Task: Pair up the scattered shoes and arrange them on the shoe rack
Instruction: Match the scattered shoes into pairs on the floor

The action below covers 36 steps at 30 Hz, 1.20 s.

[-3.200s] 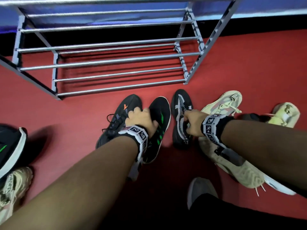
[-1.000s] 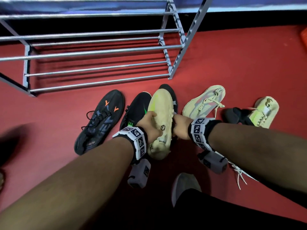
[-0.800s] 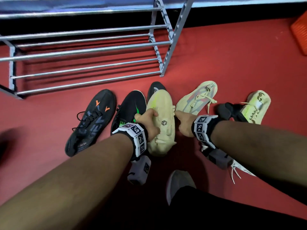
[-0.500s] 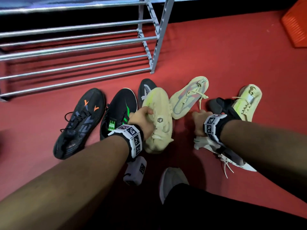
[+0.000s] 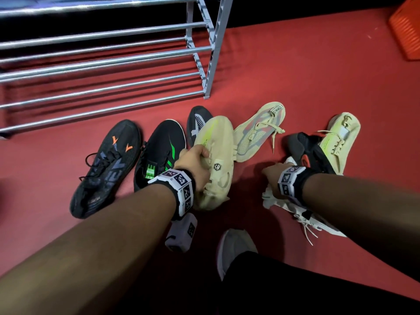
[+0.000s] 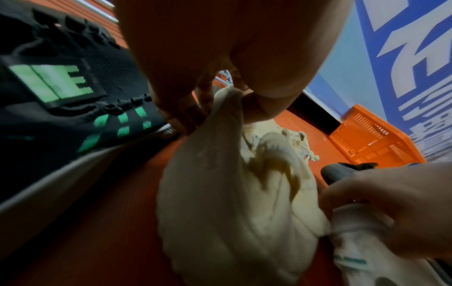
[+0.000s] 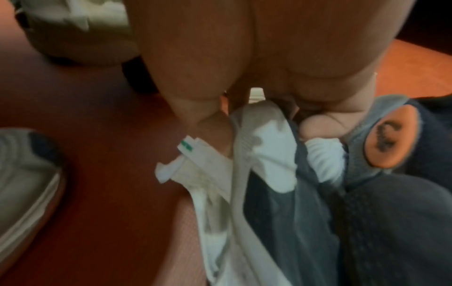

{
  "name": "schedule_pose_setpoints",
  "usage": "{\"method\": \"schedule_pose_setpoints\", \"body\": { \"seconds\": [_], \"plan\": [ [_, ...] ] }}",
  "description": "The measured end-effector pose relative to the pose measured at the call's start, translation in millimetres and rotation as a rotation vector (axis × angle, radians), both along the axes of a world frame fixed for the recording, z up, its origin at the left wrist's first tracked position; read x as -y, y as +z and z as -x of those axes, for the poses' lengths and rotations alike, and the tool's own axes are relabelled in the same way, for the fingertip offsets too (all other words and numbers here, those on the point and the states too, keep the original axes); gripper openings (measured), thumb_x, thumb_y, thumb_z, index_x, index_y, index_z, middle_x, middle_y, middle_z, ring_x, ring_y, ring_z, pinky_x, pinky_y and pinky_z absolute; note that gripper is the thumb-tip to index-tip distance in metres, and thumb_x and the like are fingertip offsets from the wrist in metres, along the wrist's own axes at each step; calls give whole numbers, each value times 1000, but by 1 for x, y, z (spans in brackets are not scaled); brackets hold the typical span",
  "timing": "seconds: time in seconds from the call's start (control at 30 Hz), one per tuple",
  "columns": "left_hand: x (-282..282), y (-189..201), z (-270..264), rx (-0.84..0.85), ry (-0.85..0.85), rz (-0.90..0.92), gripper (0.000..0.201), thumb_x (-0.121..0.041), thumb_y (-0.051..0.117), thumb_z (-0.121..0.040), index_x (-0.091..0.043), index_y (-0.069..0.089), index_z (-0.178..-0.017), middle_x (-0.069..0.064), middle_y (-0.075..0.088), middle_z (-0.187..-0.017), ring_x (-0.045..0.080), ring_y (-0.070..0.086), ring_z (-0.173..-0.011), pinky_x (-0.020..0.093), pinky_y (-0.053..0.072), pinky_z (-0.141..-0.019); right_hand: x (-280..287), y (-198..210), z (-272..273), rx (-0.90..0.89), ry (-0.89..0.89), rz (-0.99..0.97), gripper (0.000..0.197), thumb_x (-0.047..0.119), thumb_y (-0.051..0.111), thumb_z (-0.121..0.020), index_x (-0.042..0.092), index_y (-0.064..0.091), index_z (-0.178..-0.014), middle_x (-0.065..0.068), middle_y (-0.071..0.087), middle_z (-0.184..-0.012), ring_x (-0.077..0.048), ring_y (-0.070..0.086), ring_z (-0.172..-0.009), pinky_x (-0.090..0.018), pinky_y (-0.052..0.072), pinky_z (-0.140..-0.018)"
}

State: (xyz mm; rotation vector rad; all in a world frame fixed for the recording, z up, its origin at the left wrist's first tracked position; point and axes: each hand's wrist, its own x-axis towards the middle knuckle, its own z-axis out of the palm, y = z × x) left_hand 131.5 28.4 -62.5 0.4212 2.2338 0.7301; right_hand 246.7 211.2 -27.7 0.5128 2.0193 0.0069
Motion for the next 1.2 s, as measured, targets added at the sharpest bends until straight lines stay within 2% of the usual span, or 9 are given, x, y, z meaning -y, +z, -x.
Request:
{"method": "schedule_pose_setpoints", "body": {
  "seconds": [0.1,0.2,0.3,0.43,0.57,0.73,0.83,1.0,1.2],
  "plan": [
    [4,4,7,-10,61,-32,26,-12,58,-77,-31,52,-93,0,43,-108,13,50,-71,17,38,-58,-9,3,13,-28,-30,86,46,6,64,-67,13,60,-112,-8,68,-101,-25,66,-84,-25,48,-64],
    [13,10,15,-19,137,-50,21,-11,57,-79,-26,53,-93,0,45,-107,12,51,-66,19,37,-52,-10,16,35,-184,-160,130,59,0,56,-67,25,61,-120,-4,64,-104,-20,58,-74,-21,45,-55],
    [27,17,24,-44,182,-42,21,-9,53,-75,-26,51,-88,1,48,-105,20,57,-71,27,47,-58,-2,25,54,-425,-264,114,55,1,44,-75,32,64,-115,-1,57,-113,-20,56,-80,-21,44,-64],
    [49,21,38,-66,225,20,24,-10,59,-72,-26,49,-87,2,47,-105,21,55,-71,30,48,-65,17,31,78,-683,-460,205,43,-3,40,-78,26,68,-96,-2,62,-91,-19,53,-65,-20,38,-45],
    [70,25,49,-61,288,28,25,-9,59,-79,-20,49,-99,2,39,-109,14,44,-69,30,39,-70,31,41,92,-756,-511,294,39,-2,42,-78,23,69,-89,-2,68,-87,-21,61,-78,-22,46,-62],
    [89,31,60,-97,350,-3,19,-9,50,-84,-22,49,-98,3,39,-113,10,44,-70,28,39,-73,36,50,118,-951,-762,317,35,-5,39,-77,20,63,-77,-5,58,-66,-23,53,-54,-28,47,-49],
    [99,36,65,-118,398,-29,16,-11,50,-84,-22,49,-97,3,36,-117,12,45,-72,27,38,-75,40,56,128,-1050,-881,305,30,-3,38,-73,15,61,-79,-9,56,-65,-24,53,-46,-30,48,-43],
    [118,39,75,-224,542,-93,11,-14,44,-88,-19,50,-95,4,37,-109,17,49,-67,27,42,-66,39,60,135,-1162,-959,190,37,10,41,-71,24,61,-100,-8,64,-88,-28,61,-67,-44,57,-66],
    [130,41,84,-211,660,-56,15,-14,49,-86,-19,47,-101,4,30,-113,25,54,-65,32,46,-72,36,60,133,-1158,-981,87,44,8,41,-80,24,56,-118,-3,61,-101,-24,62,-75,-36,55,-67]
  ]
}}
